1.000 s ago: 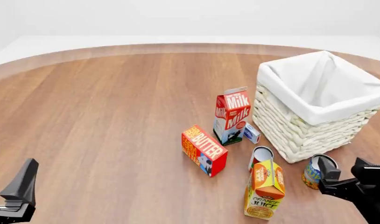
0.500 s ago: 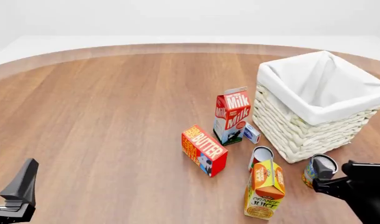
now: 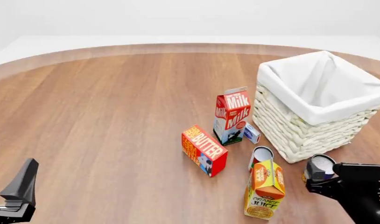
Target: Pick up the alphabet soup, and put it in the basket.
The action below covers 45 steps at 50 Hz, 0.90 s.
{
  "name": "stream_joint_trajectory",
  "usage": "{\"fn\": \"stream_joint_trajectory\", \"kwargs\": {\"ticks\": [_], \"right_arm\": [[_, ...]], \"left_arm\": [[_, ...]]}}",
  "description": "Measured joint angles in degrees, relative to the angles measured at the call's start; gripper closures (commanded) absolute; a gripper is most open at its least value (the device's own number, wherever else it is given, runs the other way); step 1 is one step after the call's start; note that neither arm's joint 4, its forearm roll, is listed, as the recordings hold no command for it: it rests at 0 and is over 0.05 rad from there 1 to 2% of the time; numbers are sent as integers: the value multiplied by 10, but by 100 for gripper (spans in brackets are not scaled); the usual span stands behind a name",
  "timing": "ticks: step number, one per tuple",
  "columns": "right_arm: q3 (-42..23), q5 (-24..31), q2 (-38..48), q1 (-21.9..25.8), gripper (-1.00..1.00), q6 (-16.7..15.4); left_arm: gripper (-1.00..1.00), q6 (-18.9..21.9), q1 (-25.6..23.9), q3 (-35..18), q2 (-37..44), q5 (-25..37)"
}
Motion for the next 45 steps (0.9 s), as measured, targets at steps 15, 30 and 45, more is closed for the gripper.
{"fn": "stream_joint_trajectory", "kwargs": {"ticks": [15, 30, 45], "right_arm": [[0, -98, 116, -1, -100, 2], [0, -162, 203, 1, -100, 6], [0, -181, 238, 2, 100, 6]], "left_arm": [[-100, 0, 0, 0, 0, 0], [-100, 0, 0, 0, 0, 0], [-100, 0, 0, 0, 0, 0]]}}
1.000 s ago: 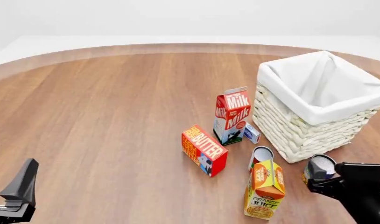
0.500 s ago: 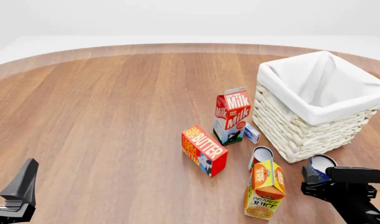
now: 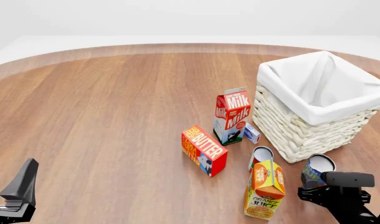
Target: Pick up the alphabet soup, and put it in the basket.
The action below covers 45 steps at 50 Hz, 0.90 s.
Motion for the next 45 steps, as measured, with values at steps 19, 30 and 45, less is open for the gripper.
{"fn": "stream_joint_trajectory", "kwargs": {"ticks": [19, 30, 45], "right_arm": [[0, -2, -4, -2, 100, -9], [0, 32, -50, -4, 100, -13], [0, 145, -174, -5, 100, -16]], "left_arm": [[-100, 0, 0, 0, 0, 0], [-100, 0, 0, 0, 0, 0], [-100, 0, 0, 0, 0, 0]]}}
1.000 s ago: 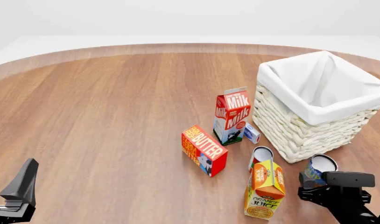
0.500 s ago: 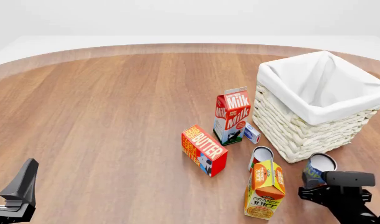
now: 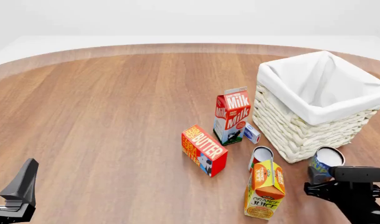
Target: Pick up the alphabet soup, and put it in the basket.
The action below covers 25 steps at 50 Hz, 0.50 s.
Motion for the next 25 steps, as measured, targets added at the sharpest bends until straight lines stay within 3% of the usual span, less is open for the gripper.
{"fn": "stream_joint_trajectory", "kwargs": {"ticks": [25], "right_arm": [[0, 171, -195, 7, 100, -9]], "left_arm": [[-100, 0, 0, 0, 0, 0]]}}
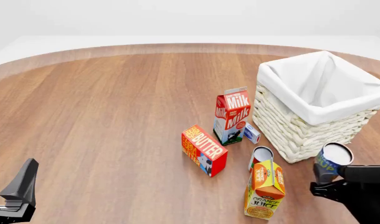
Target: Pick up the alphabet soup, and put it in the basket.
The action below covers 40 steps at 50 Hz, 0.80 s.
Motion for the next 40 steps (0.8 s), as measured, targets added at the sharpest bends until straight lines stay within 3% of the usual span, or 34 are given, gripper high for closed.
{"fn": "stream_joint_trajectory", "kwargs": {"ticks": [40], "right_arm": [[0, 147, -202, 25, 100, -10]], "left_arm": [[-100, 0, 0, 0, 0, 0]]}}
